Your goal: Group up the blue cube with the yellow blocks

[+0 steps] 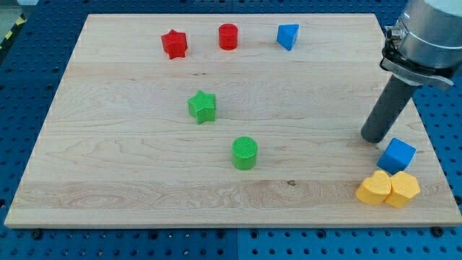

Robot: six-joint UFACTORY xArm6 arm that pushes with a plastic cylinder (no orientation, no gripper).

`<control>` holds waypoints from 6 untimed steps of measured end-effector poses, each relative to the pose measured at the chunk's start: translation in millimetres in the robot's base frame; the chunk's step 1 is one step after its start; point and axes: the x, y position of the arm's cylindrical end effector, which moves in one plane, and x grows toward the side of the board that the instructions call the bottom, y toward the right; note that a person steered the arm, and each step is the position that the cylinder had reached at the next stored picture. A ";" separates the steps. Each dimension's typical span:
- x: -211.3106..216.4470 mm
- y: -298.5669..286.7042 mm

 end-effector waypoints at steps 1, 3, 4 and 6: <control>-2.6 32.7; 15.6 33.7; 15.6 31.3; 38.3 32.7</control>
